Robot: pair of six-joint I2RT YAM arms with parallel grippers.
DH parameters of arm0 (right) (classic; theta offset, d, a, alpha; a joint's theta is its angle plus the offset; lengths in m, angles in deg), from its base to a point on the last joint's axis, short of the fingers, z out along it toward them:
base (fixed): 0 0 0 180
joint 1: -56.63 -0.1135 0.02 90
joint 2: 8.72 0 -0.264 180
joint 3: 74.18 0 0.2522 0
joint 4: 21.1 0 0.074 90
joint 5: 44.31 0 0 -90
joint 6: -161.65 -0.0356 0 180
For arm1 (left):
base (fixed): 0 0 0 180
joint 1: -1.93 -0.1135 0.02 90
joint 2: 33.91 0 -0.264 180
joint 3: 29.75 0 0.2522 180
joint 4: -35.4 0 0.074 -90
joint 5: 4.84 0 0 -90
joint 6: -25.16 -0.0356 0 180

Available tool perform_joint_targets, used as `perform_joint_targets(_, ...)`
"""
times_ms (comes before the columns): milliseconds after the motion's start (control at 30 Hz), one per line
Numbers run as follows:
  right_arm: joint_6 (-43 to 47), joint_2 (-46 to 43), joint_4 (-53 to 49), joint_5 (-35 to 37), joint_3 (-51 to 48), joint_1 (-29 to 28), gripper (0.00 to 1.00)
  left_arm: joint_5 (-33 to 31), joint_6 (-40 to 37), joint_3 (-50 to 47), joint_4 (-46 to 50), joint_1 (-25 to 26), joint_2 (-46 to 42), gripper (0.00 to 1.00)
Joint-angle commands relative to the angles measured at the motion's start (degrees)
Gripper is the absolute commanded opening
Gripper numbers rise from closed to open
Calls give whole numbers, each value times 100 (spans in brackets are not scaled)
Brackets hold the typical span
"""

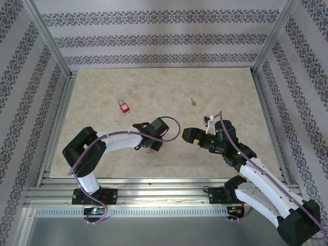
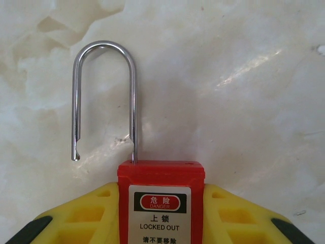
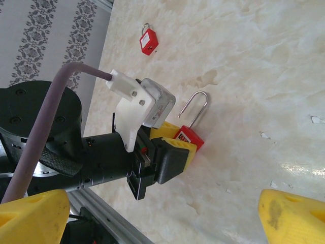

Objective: Unlock with the key

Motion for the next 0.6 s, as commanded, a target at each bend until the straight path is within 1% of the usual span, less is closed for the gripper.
perform_joint_targets(0,9,-94,-1,28,-64,57,95,649,145,-93,196,-53,399,0)
perform_joint_targets(67,12,-100,-9,33,-66,64,95,679,172,-102,202,-56,410,2)
perform_joint_targets(200,7,-83,8,42,-92,66,95,527,255,-151,185,-56,234,23)
perform_joint_targets(300,-2,-65,23,37,-93,69,95,545,274,-70,234,-56,84,43)
perform_joint_targets(400,-6,-66,26,38,-76,75,95,651,336,50,290,-56,-75,55)
perform_joint_targets(467,3,-65,17,41,-75,74,95,697,390,103,304,-56,-248,60)
perform_joint_targets(567,10,-57,9,37,-81,83,95,709,486,157,363,-56,-542,62)
